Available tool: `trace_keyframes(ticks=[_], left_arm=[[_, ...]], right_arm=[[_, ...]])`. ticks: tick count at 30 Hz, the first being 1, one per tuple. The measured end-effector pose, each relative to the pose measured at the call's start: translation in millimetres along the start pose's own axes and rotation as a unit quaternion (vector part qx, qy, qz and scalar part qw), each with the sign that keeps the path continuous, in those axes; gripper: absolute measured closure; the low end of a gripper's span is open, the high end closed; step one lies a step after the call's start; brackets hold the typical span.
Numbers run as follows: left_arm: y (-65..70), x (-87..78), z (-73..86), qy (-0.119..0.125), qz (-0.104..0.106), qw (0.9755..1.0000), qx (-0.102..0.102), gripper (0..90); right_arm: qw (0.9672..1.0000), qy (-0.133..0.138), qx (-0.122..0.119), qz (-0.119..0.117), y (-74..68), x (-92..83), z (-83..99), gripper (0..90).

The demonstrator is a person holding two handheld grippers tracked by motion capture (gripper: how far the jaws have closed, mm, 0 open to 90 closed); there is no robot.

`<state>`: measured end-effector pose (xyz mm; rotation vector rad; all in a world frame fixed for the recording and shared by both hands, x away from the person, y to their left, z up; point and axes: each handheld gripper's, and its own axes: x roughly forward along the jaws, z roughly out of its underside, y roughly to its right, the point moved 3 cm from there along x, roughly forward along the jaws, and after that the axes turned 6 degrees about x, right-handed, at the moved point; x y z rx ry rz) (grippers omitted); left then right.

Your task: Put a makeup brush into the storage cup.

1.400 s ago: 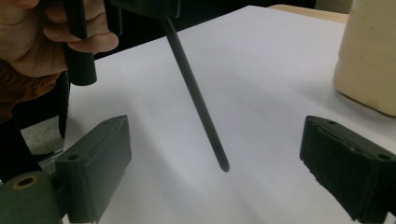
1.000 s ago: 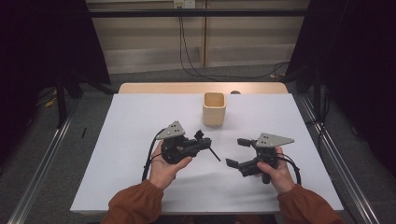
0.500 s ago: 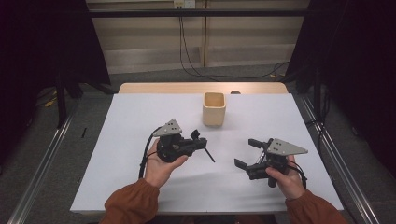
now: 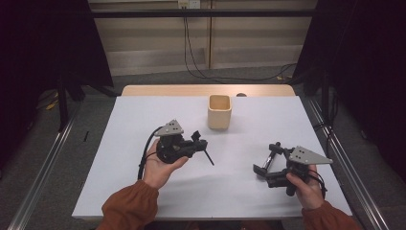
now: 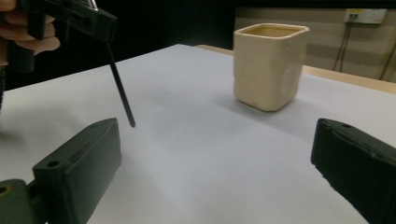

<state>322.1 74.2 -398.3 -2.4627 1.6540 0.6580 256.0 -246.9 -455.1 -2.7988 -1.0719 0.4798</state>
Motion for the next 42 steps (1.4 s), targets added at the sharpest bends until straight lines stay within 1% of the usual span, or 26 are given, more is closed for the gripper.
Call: trace_keyframes(ticks=[1, 4, 6, 10, 11, 12, 14, 16, 18, 19, 21, 22, 24, 27, 29, 30, 32, 34, 36, 38, 40, 42], left_arm=[[-0.9, -1.0, -0.4, -0.002, 0.001, 1.0000, 0.001, 85.4], [-5.3, -3.9, -2.2, -0.012, -0.004, 0.9999, 0.006, 85.4], [-9.2, -5.4, -3.6, -0.013, -0.008, 0.9999, 0.005, 85.5], [-17.9, -7.6, -6.3, -0.014, -0.015, 0.9998, 0.001, 85.4], [-19.4, -7.9, -6.8, -0.014, -0.017, 0.9998, 0.001, 85.5], [-21.7, -8.7, -7.9, -0.013, -0.018, 0.9998, 0.000, 85.4], [-25.7, -9.9, -10.2, -0.013, -0.020, 0.9997, -0.002, 85.4], [-29.5, -11.7, -12.9, -0.012, -0.024, 0.9996, -0.002, 85.4], [-34.2, -13.9, -16.5, -0.011, -0.028, 0.9995, -0.003, 85.4], [-36.5, -15.2, -18.3, -0.011, -0.030, 0.9995, -0.002, 85.4], [-40.4, -18.9, -21.5, -0.002, -0.032, 0.9995, -0.007, 85.4], [-42.5, -20.3, -22.9, -0.006, -0.037, 0.9993, -0.004, 85.5], [-46.7, -22.5, -26.7, -0.007, -0.043, 0.9991, -0.004, 85.4], [-51.6, -24.8, -35.9, -0.002, -0.049, 0.9988, -0.002, 85.5], [-52.9, -25.0, -41.4, 0.004, -0.053, 0.9986, 0.004, 85.4], [-53.2, -24.6, -43.7, 0.005, -0.057, 0.9983, 0.007, 85.4], [-54.4, -22.6, -47.6, 0.007, -0.059, 0.9982, 0.008, 85.4], [-56.3, -19.6, -50.9, 0.013, -0.061, 0.9981, 0.005, 85.4], [-59.2, -15.5, -53.8, 0.012, -0.062, 0.9980, 0.003, 85.4], [-61.2, -11.9, -55.2, 0.011, -0.064, 0.9978, 0.004, 85.4], [-64.5, -6.8, -55.1, 0.015, -0.064, 0.9979, -0.002, 85.4], [-68.9, -2.7, -55.1, 0.011, -0.071, 0.9974, -0.002, 85.4]], right_arm=[[1.0000, -0.001, 0.005, 0.007, 1.5, -2.6, 1.0, 1.3], [0.9996, -0.002, 0.006, 0.028, 4.7, -8.5, 4.8, 0.2], [0.9993, 0.001, 0.012, 0.036, 6.2, -11.6, 6.3, 0.0], [0.9983, 0.004, 0.013, 0.056, 8.1, -17.7, 8.6, 0.0], [0.9973, 0.006, 0.010, 0.073, 9.2, -19.5, 9.6, 0.0], [0.9967, 0.005, 0.007, 0.080, 10.1, -21.0, 10.3, 0.0], [0.9963, 0.010, 0.014, 0.084, 10.7, -24.7, 11.3, 0.0], [0.9954, 0.015, 0.010, 0.094, 11.3, -28.0, 12.5, 0.0], [0.9953, 0.016, 0.014, 0.094, 11.9, -30.3, 13.4, 0.0], [0.9948, 0.017, 0.012, 0.100, 12.5, -31.5, 13.8, 0.0], [0.9950, 0.016, 0.017, 0.097, 13.0, -33.8, 14.8, 0.0], [0.9948, 0.016, 0.019, 0.098, 13.0, -34.6, 15.2, 0.0], [0.9946, 0.017, 0.018, 0.100, 12.7, -36.3, 16.3, 0.0], [0.9942, 0.018, 0.014, 0.105, 13.1, -37.1, 16.8, 0.0], [0.9948, 0.019, 0.015, 0.099, 12.8, -37.0, 16.2, 0.0], [0.9949, 0.019, 0.014, 0.098, 12.9, -36.8, 15.9, 0.0], [0.9949, 0.020, 0.010, 0.098, 12.4, -36.8, 15.5, 0.0], [0.9951, 0.019, 0.008, 0.097, 12.6, -36.6, 15.5, 0.0], [0.9958, 0.021, 0.013, 0.088, 13.0, -36.7, 14.7, 0.0], [0.9955, 0.025, 0.012, 0.090, 12.9, -37.4, 13.2, 0.0], [0.9958, 0.024, 0.010, 0.088, 13.3, -38.3, 13.2, 0.0], [0.9957, 0.024, 0.008, 0.089, 13.5, -38.3, 13.0, 0.0]])
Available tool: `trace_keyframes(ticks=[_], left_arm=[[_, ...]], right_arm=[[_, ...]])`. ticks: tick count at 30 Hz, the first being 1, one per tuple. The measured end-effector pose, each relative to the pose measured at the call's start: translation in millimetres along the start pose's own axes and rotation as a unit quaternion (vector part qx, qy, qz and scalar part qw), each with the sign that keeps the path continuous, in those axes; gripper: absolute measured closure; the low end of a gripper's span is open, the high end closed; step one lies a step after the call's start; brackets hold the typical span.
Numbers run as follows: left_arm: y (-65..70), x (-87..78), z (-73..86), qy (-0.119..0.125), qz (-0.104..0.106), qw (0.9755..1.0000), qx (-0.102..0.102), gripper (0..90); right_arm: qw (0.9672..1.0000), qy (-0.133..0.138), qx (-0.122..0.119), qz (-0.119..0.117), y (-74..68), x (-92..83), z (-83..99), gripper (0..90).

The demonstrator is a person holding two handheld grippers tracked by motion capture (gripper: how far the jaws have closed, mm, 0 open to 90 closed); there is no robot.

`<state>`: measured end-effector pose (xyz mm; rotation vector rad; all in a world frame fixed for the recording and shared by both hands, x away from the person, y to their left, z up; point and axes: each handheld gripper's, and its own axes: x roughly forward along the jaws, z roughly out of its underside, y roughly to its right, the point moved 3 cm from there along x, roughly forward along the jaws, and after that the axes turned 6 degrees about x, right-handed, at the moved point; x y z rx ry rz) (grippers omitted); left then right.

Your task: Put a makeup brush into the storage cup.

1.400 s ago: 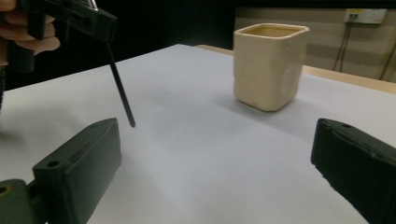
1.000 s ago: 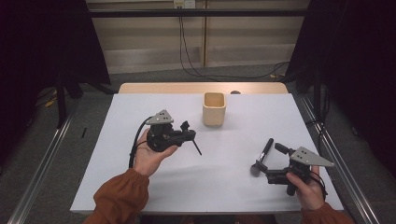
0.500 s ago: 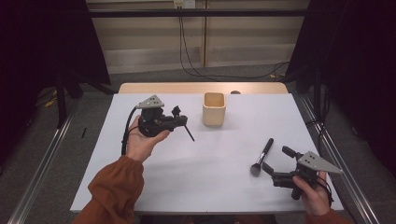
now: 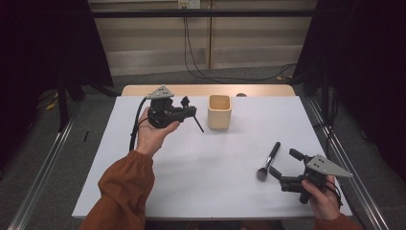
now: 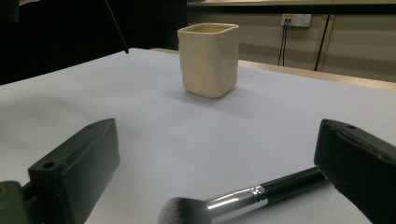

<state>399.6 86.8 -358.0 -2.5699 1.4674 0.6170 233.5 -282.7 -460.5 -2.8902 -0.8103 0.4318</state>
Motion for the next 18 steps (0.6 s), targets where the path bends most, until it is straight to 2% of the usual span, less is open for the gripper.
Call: trace_keyframes(ticks=[3, 11, 12, 14, 16, 18], left_arm=[[-5.6, 3.8, -4.0, 0.010, -0.008, 0.9999, -0.004, 85.4], [-13.5, 13.9, -21.9, 0.025, -0.030, 0.9992, 0.009, 85.5], [-15.0, 14.9, -24.2, 0.033, -0.030, 0.9990, 0.004, 85.5], [-15.1, 16.8, -26.8, 0.037, -0.030, 0.9989, 0.005, 85.4], [-12.8, 19.3, -30.1, 0.042, -0.031, 0.9985, 0.016, 85.5], [-12.0, 20.7, -33.0, 0.048, -0.032, 0.9982, 0.016, 85.5]], right_arm=[[1.0000, 0.002, 0.000, -0.001, 0.0, 0.6, -0.4, 0.0], [1.0000, 0.002, 0.001, 0.000, 0.8, 0.4, -0.5, 0.0], [1.0000, 0.003, 0.002, -0.001, 0.4, 0.5, -0.6, 0.0], [1.0000, 0.001, 0.003, -0.002, 0.4, 0.5, -0.3, 0.0], [1.0000, 0.000, 0.004, -0.003, 0.4, 0.8, 0.2, 0.0], [1.0000, -0.001, 0.003, -0.004, 0.3, 1.0, 0.4, 0.0]])
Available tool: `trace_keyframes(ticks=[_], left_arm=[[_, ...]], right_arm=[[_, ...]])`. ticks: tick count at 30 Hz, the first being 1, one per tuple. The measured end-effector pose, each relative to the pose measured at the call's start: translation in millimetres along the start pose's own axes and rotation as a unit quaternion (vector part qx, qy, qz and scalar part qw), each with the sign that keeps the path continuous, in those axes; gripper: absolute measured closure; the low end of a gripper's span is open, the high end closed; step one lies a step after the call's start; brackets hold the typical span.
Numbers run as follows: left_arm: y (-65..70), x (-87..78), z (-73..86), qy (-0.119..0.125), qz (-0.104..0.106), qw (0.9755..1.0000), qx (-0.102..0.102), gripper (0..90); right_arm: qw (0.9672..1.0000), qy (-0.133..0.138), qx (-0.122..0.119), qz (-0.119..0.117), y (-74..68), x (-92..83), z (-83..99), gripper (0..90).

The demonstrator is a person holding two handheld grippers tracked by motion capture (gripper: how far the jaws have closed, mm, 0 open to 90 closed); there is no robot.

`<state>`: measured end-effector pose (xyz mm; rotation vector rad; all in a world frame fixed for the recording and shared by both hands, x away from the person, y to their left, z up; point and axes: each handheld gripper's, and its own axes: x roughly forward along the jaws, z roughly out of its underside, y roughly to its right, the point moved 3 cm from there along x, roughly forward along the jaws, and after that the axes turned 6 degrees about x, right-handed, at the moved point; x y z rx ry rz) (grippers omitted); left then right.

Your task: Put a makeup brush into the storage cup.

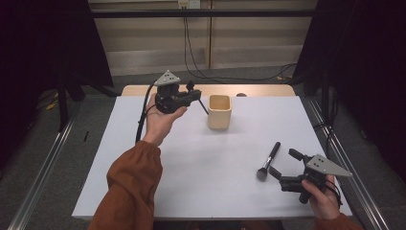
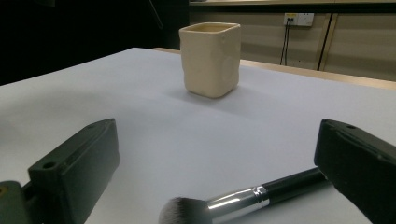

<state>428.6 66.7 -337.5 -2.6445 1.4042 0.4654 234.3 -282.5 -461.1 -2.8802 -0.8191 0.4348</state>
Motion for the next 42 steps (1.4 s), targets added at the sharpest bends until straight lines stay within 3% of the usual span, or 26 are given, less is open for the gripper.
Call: trace_keyframes(ticks=[9, 14, 19, 23, 42], left_arm=[[2.8, 9.4, -12.0, 0.024, -0.004, 0.9997, 0.003, 85.5], [0.9, 20.9, -12.4, 0.013, -0.010, 0.9998, 0.006, 85.5], [-7.0, 32.7, -7.6, 0.010, -0.016, 0.9998, -0.007, 85.5], [-9.0, 41.0, -1.9, -0.009, -0.021, 0.9997, 0.001, 85.5], [-8.0, 58.5, 15.5, -0.031, -0.018, 0.9994, -0.003, 85.4]], right_arm=[[1.0000, -0.002, -0.005, -0.007, -1.8, 0.3, 0.5, 0.0], [1.0000, -0.002, -0.003, -0.008, -2.0, 0.3, 0.7, 0.0], [0.9999, -0.001, -0.004, -0.011, -2.2, -0.6, 0.5, 0.0], [0.9999, -0.002, -0.005, -0.012, -1.8, -0.2, 1.1, 0.0], [0.9999, -0.002, 0.001, -0.017, -2.5, -0.8, 1.4, 0.0]])
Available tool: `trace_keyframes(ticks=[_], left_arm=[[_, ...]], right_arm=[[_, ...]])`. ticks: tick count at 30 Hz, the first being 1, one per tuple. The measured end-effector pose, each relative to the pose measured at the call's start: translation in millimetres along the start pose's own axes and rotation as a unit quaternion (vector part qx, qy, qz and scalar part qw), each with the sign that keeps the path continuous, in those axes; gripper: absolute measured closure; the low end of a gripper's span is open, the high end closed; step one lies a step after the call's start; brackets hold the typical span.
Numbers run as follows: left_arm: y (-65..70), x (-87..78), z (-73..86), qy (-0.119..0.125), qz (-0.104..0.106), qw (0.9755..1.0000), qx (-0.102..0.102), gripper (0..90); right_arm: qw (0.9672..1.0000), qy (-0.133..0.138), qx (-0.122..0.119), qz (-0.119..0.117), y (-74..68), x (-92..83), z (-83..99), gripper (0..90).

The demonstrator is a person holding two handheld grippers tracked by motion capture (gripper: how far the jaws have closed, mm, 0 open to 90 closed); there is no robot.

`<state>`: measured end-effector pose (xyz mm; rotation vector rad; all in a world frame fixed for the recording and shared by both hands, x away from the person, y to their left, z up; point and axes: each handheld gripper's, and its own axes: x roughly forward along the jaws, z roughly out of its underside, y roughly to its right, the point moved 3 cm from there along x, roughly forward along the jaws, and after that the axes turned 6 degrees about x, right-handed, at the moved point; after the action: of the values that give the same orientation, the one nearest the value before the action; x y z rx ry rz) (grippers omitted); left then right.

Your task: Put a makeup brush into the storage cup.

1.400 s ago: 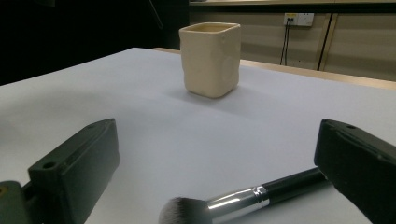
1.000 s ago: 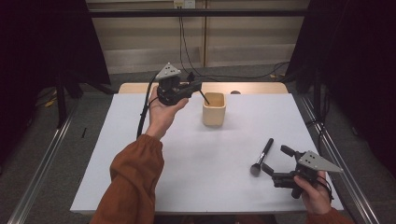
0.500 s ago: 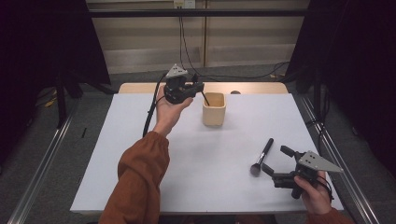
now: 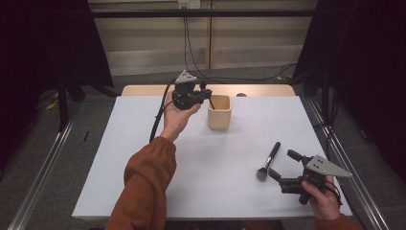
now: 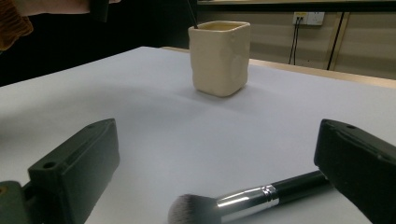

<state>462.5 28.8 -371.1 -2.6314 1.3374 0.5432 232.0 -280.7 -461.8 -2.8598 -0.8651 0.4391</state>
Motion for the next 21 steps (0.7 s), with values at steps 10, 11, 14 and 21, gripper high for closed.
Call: trace_keyframes(ticks=[10, 11, 14, 21], left_arm=[[2.5, 8.1, 7.5, -0.014, 0.004, 0.9999, 0.003, 85.4], [2.3, 8.7, 8.4, -0.015, 0.004, 0.9999, 0.003, 85.4], [1.8, 11.8, 12.3, -0.019, 0.002, 0.9998, 0.002, 85.4], [1.4, 16.6, 18.8, -0.027, 0.001, 0.9996, -0.002, 85.4]], right_arm=[[1.0000, 0.001, 0.000, -0.001, 0.6, -0.8, -0.2, 0.0], [1.0000, 0.001, 0.001, -0.001, 0.3, -0.7, -0.1, 0.0], [1.0000, 0.000, -0.002, -0.002, 0.4, -0.7, 0.1, 0.0], [1.0000, 0.003, -0.001, -0.002, 0.3, -1.0, -0.3, 0.0]])
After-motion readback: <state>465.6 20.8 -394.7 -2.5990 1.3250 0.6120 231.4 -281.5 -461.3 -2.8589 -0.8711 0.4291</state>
